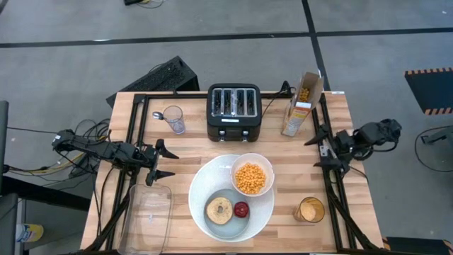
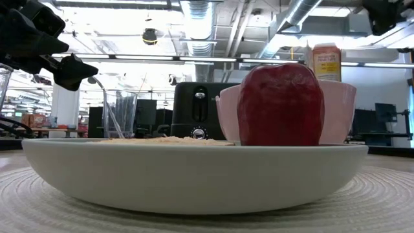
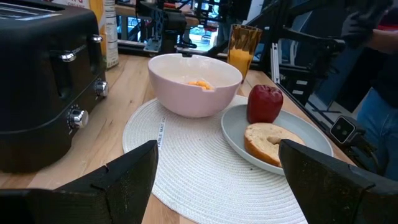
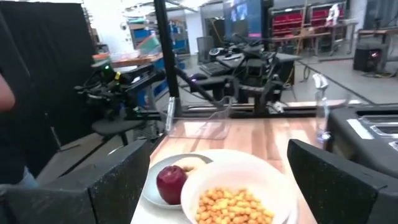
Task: Arrange a breakfast setting
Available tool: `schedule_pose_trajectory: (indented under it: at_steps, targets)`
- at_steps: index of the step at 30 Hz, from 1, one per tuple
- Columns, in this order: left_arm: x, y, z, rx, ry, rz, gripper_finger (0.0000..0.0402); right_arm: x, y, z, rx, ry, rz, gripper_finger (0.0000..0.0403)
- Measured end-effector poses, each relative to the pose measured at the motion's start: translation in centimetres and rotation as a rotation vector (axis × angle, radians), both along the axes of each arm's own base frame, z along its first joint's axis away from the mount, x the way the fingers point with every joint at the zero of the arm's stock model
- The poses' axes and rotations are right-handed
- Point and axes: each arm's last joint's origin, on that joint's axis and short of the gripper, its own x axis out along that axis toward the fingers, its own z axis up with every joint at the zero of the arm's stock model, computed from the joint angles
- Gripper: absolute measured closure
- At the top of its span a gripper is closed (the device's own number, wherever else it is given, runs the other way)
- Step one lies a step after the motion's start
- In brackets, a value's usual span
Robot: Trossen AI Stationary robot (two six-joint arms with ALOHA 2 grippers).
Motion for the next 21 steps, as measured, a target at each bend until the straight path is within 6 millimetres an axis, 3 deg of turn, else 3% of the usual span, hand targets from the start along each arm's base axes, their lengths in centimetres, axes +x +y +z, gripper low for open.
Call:
schedule_pose_trajectory:
  at_steps: [21]
  targets:
    - [0.0, 0.0, 0.0, 0.000, 0.000, 0.000, 0.0082, 4.3, 2.1, -6.9, 0.143, -0.130, 0.013, 0.0003]
